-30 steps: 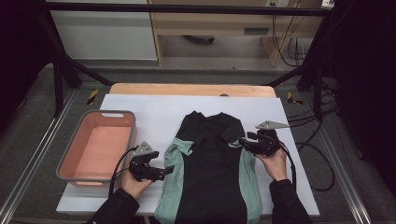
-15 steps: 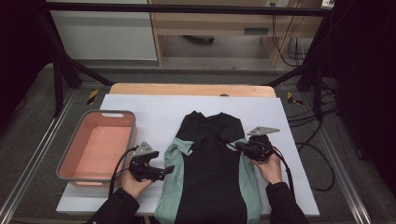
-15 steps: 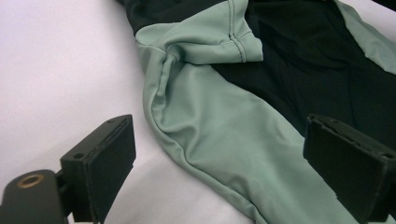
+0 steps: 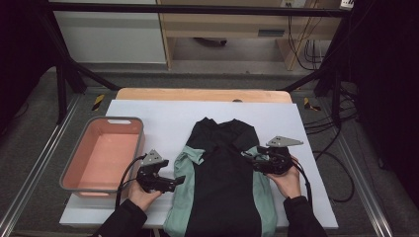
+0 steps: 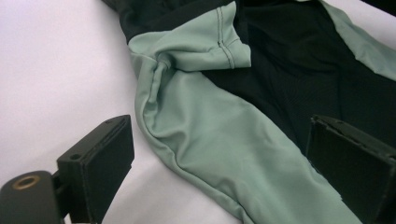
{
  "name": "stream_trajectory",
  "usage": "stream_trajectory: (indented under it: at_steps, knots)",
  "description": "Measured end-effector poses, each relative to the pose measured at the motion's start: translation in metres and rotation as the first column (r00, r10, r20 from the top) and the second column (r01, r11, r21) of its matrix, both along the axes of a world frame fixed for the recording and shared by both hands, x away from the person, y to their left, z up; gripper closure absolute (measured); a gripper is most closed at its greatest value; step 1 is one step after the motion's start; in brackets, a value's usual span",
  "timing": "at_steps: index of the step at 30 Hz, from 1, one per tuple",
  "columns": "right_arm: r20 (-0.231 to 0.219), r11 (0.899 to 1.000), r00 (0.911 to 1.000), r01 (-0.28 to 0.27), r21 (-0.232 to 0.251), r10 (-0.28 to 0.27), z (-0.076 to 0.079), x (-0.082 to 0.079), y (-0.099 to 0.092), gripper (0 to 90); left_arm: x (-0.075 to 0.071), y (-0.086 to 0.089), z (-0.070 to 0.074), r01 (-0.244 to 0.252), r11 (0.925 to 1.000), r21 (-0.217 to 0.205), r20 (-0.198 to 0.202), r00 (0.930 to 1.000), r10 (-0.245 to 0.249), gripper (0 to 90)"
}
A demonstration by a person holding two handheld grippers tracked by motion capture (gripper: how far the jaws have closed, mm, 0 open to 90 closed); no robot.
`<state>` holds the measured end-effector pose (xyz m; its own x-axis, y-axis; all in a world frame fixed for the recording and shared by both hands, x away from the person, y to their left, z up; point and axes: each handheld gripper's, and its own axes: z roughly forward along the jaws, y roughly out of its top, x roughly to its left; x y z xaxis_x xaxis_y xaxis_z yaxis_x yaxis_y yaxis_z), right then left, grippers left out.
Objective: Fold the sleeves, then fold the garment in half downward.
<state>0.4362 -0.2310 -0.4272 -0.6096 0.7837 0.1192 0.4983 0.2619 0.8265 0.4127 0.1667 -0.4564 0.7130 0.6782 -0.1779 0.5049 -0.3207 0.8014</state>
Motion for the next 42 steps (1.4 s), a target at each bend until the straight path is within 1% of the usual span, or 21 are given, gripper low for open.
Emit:
stream_trajectory:
  at_steps: [1, 3, 6, 7, 10, 12, 17, 21, 23, 25, 29, 33, 34, 36, 37, 40, 41, 42]
  knots:
    - [-0.003, 1.000, 1.0000, 0.001, 0.007, -0.001, 0.001, -0.002, -0.001, 30.2, 0.000, 0.000, 0.001, -0.002, 1.0000, 0.001, -0.001, 1.0000, 0.002, 6.9]
    - [0.005, 1.000, 1.0000, 0.001, 0.023, -0.001, 0.001, -0.008, -0.005, 24.3, -0.001, -0.001, 0.001, -0.001, 1.0000, 0.001, -0.004, 1.0000, 0.001, 6.1]
    - [-0.007, 0.999, 0.9999, 0.013, 0.035, -0.013, 0.000, -0.017, -0.011, 15.9, -0.002, -0.003, 0.002, 0.007, 0.9999, 0.008, -0.012, 0.9999, -0.007, 6.0]
    - [-0.018, 0.999, 0.9997, 0.018, 0.034, -0.017, -0.001, -0.020, -0.013, 15.0, -0.003, -0.004, 0.002, 0.010, 0.9999, 0.010, -0.015, 0.9998, -0.010, 6.0]
    - [-0.025, 0.999, 0.9992, 0.033, 0.040, -0.032, -0.004, -0.028, -0.019, 11.8, -0.007, -0.006, 0.001, 0.016, 0.9998, 0.013, -0.017, 0.9997, -0.016, 6.0]
    - [-0.032, 0.998, 0.9987, 0.042, 0.052, -0.041, -0.007, -0.032, -0.023, 10.7, -0.010, -0.006, 0.001, 0.022, 0.9997, 0.013, -0.021, 0.9995, -0.022, 6.0]
    - [-0.048, 0.997, 0.9976, 0.053, 0.055, -0.050, -0.013, -0.039, -0.030, 8.8, -0.015, -0.008, -0.002, 0.034, 0.9993, 0.014, -0.030, 0.9990, -0.033, 6.0]
    - [-0.057, 0.996, 0.9968, 0.060, 0.071, -0.056, -0.017, -0.044, -0.035, 8.7, -0.017, -0.008, -0.005, 0.039, 0.9991, 0.018, -0.042, 0.9984, -0.038, 6.1]
    - [-0.061, 0.996, 0.9962, 0.066, 0.068, -0.062, -0.019, -0.046, -0.037, 8.5, -0.018, -0.009, -0.007, 0.045, 0.9988, 0.018, -0.051, 0.9977, -0.044, 6.9]
    - [-0.068, 0.996, 0.9956, 0.068, 0.055, -0.064, -0.022, -0.048, -0.039, 8.4, -0.020, -0.009, -0.008, 0.046, 0.9985, 0.029, -0.055, 0.9975, -0.045, 7.1]
    - [-0.092, 0.996, 0.9931, 0.076, 0.034, -0.073, -0.028, -0.053, -0.042, 8.5, -0.024, -0.010, -0.010, 0.050, 0.9977, 0.046, -0.066, 0.9967, -0.047, 11.5]
    - [-0.118, 0.996, 0.9901, 0.080, 0.030, -0.076, -0.034, -0.058, -0.046, 9.0, -0.027, -0.008, -0.013, 0.058, 0.9967, 0.057, -0.087, 0.9948, -0.053, 18.0]
    - [-0.122, 0.996, 0.9895, 0.081, 0.028, -0.077, -0.036, -0.060, -0.046, 9.2, -0.028, -0.008, -0.014, 0.061, 0.9964, 0.060, -0.089, 0.9945, -0.055, 20.7]
    - [-0.128, 0.997, 0.9888, 0.081, 0.020, -0.078, -0.038, -0.063, -0.047, 9.6, -0.030, -0.008, -0.014, 0.058, 0.9961, 0.067, -0.091, 0.9945, -0.051, 23.3]
    - [-0.138, 0.996, 0.9871, 0.085, 0.021, -0.081, -0.039, -0.064, -0.047, 9.6, -0.030, -0.008, -0.014, 0.060, 0.9957, 0.071, -0.093, 0.9942, -0.053, 25.3]
    - [-0.151, 0.996, 0.9850, 0.087, 0.010, -0.084, -0.042, -0.068, -0.048, 10.4, -0.032, -0.007, -0.015, 0.058, 0.9952, 0.078, -0.103, 0.9934, -0.050, 31.1]
    - [-0.148, 0.997, 0.9856, 0.083, 0.005, -0.082, -0.042, -0.068, -0.048, 11.1, -0.033, -0.007, -0.015, 0.058, 0.9946, 0.085, -0.105, 0.9933, -0.049, 33.4]
    - [-0.156, 0.996, 0.9840, 0.088, 0.003, -0.086, -0.043, -0.069, -0.048, 11.8, -0.034, -0.007, -0.016, 0.056, 0.9942, 0.091, -0.108, 0.9931, -0.046, 35.0]
